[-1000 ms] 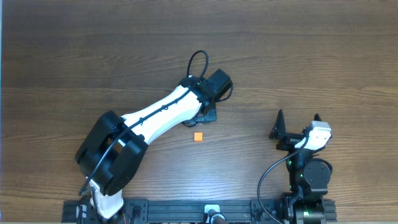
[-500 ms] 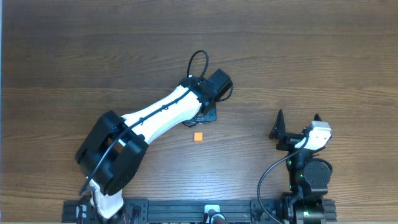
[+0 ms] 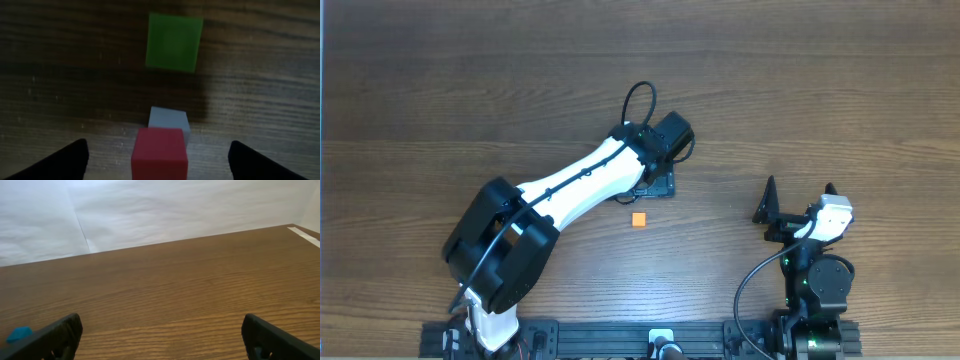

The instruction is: Stack Cubes

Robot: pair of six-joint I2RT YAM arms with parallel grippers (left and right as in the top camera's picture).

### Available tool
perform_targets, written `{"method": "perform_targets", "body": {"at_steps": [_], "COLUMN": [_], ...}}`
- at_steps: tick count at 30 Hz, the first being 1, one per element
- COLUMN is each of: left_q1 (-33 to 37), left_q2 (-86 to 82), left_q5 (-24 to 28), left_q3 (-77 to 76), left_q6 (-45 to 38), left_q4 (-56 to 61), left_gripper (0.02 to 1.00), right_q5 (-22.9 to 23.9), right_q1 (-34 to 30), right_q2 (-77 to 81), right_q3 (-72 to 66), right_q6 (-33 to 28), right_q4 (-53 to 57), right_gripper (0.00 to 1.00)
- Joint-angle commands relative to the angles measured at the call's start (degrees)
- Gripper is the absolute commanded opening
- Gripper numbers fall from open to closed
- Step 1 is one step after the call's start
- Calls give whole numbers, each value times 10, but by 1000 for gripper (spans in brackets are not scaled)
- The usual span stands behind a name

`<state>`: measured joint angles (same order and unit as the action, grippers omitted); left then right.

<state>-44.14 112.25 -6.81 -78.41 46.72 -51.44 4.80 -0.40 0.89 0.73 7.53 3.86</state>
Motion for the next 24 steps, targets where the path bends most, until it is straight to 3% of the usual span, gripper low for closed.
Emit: {"method": "perform_targets", "body": {"at_steps": [1,11,16,20,24], "left_q1": [-18,-52,-53,-55,-55], "left_q2": [-12,-87,-89,-89,-89], "left_q5": [14,47,51,49,48], "left_q3": [7,152,153,153,153], "left_q6": [5,59,60,60,60], "left_q4": [-9,65,65,65,68], "left_gripper": [932,904,866,768,595], "right_q5": [-5,-5,-5,-5,-5], "right_q1": [-3,-3,-3,-3,-3], "right_q2": [-6,-6,-6,-6,-6], "right_q3": [-4,-4,-4,-4,-4], "right_q6": [1,1,1,1,1], "right_q4": [0,0,0,0,0], "right_gripper": [993,993,993,991,993]}}
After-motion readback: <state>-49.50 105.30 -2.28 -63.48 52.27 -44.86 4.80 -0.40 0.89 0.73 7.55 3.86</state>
